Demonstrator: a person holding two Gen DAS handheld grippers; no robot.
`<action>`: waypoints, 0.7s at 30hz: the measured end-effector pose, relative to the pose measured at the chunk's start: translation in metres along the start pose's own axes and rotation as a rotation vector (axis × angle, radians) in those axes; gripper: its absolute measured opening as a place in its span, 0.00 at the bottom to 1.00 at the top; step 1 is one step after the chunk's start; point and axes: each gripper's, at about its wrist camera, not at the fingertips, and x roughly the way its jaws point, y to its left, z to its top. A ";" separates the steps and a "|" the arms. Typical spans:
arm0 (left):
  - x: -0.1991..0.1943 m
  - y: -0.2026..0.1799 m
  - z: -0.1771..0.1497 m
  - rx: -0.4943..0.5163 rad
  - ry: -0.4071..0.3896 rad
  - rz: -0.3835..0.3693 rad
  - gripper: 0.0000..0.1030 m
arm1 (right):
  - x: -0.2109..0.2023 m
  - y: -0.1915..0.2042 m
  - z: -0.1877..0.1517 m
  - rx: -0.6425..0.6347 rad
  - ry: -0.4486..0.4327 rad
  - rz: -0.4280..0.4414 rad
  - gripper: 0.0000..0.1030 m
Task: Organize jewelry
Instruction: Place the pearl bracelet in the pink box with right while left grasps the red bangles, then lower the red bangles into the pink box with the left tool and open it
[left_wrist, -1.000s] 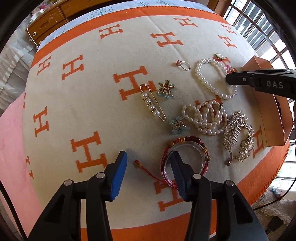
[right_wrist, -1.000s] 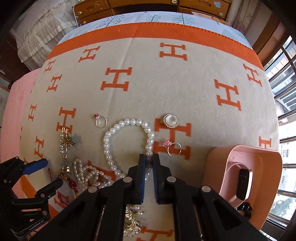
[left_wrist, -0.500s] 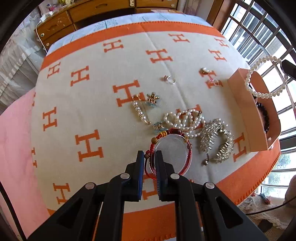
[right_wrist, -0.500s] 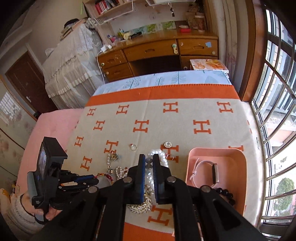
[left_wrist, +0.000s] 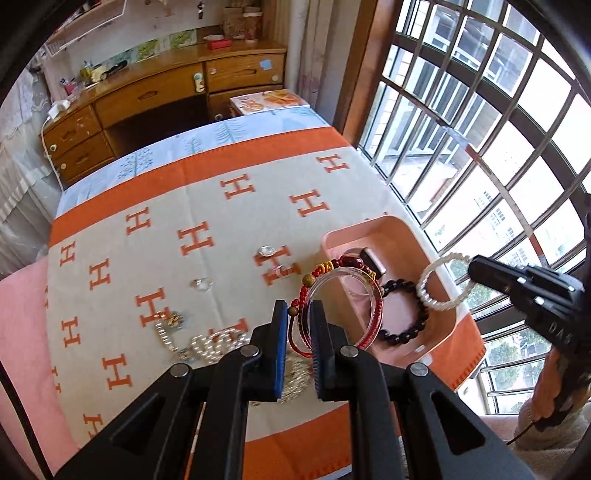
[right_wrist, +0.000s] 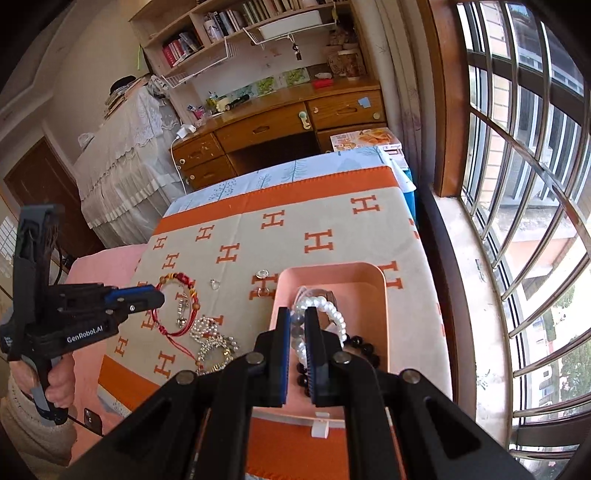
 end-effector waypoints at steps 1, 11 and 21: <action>0.005 -0.011 0.003 0.007 0.002 -0.013 0.09 | 0.003 -0.004 -0.004 0.006 0.014 0.012 0.07; 0.064 -0.080 0.014 0.085 0.011 -0.034 0.09 | 0.034 -0.032 -0.036 0.055 0.155 0.075 0.08; 0.122 -0.093 0.030 0.070 0.064 -0.054 0.09 | 0.015 -0.063 -0.059 0.128 0.050 0.031 0.08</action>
